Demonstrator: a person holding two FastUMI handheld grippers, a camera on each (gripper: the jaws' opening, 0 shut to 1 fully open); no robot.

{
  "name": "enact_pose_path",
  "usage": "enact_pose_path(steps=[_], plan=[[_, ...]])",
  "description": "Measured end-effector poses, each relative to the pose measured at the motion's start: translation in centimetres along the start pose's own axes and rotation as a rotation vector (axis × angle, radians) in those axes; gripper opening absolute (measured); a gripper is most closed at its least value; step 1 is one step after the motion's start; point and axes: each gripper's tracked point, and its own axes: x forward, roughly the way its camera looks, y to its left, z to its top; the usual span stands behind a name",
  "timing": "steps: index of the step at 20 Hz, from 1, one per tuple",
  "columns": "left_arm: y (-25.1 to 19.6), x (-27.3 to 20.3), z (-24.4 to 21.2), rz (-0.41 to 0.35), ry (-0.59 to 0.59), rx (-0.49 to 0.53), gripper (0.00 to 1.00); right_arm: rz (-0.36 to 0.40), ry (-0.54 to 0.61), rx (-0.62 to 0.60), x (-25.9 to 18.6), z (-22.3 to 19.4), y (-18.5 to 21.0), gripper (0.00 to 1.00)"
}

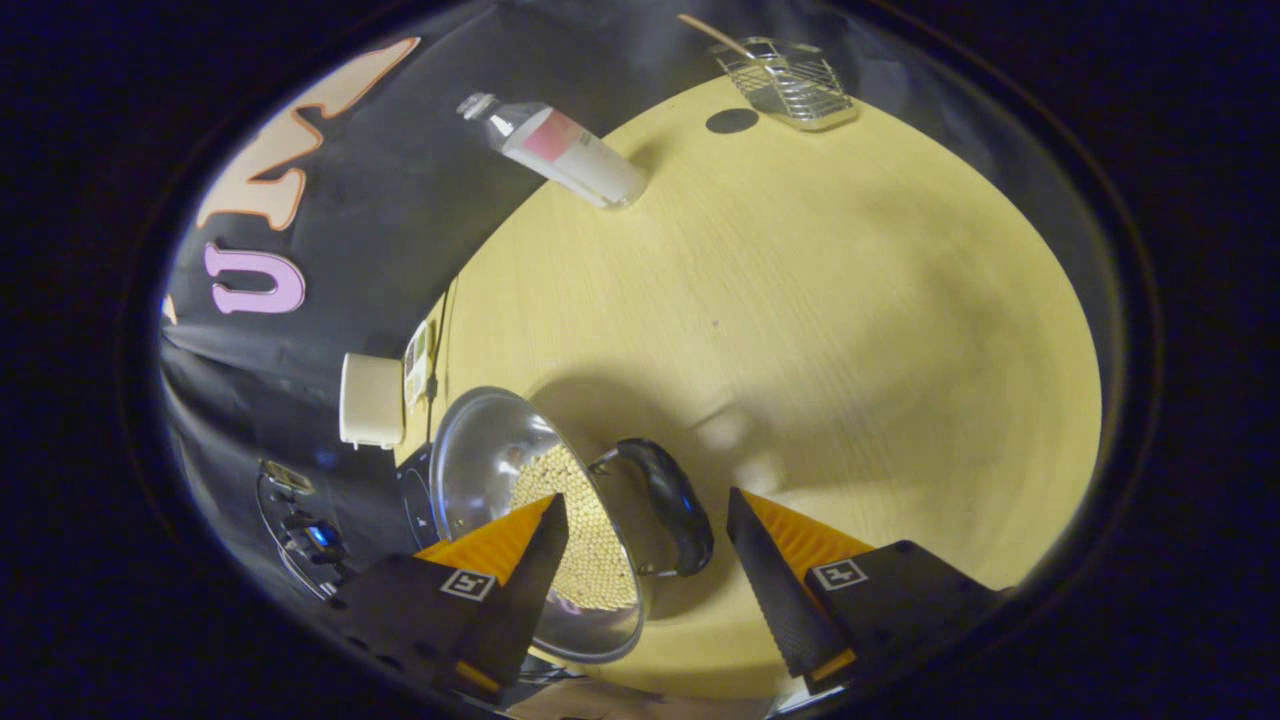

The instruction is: First push the handle of the pot to place it horizontally, then grasp the pot with both hands and set it on the induction cooktop.

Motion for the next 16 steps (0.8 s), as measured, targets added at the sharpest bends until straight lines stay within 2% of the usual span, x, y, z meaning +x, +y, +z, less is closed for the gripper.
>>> enact_pose_path(steps=[2,3,4,5,6,7,8,9,10,12,13,14,15,16], plan=[[-0.1,0.6,-0.1,-0.003,0.014,-0.012,0.92,0.008,0.018,-0.001,0.8,0.2,-0.1,0.89],[-0.2,1.0,-0.2,-0.003,0.025,-0.018,0.9,0.008,0.026,-0.001,1.3,0.1,-0.1,0.98],[-0.3,1.3,-0.5,-0.004,0.037,-0.025,0.89,0.007,0.033,0.001,1.5,0.2,-0.2,0.95],[-0.1,1.6,-0.6,0.005,0.049,-0.028,0.87,0.005,0.043,0.001,1.8,0.0,-0.4,0.77],[0.4,1.6,-0.9,0.024,0.067,-0.019,0.86,0.016,0.058,0.001,2.0,-0.2,-0.2,0.73],[0.9,1.8,-1.0,0.048,0.078,-0.014,0.78,0.015,0.074,-0.001,2.1,-0.4,-0.2,0.66],[1.3,2.1,-1.2,0.062,0.093,-0.017,0.8,0.002,0.088,-0.009,2.5,-0.7,-0.5,0.58],[1.3,2.0,-1.4,0.06,0.098,-0.028,0.67,0.006,0.093,-0.015,2.2,-0.5,-0.7,0.54],[1.3,1.9,-1.1,0.059,0.099,-0.031,0.6,0.008,0.095,-0.008,2.4,-0.7,-0.6,0.55],[1.3,1.8,-1.2,0.065,0.097,-0.033,0.57,0.0,0.094,-0.011,2.2,-0.8,-0.6,0.6],[1.2,1.7,-1.2,0.067,0.101,-0.032,0.58,-0.008,0.088,-0.024,2.1,-0.9,-0.9,0.51],[1.1,1.9,-1.3,0.063,0.101,-0.033,0.55,-0.017,0.084,-0.037,1.7,-1.0,-0.9,0.57],[0.9,1.8,-1.4,0.056,0.102,-0.033,0.58,-0.025,0.081,-0.046,1.2,-1.2,-1.1,0.63],[0.5,1.2,-1.7,0.048,0.1,-0.033,0.55,-0.03,0.079,-0.048,0.5,-1.5,-1.3,0.51]])
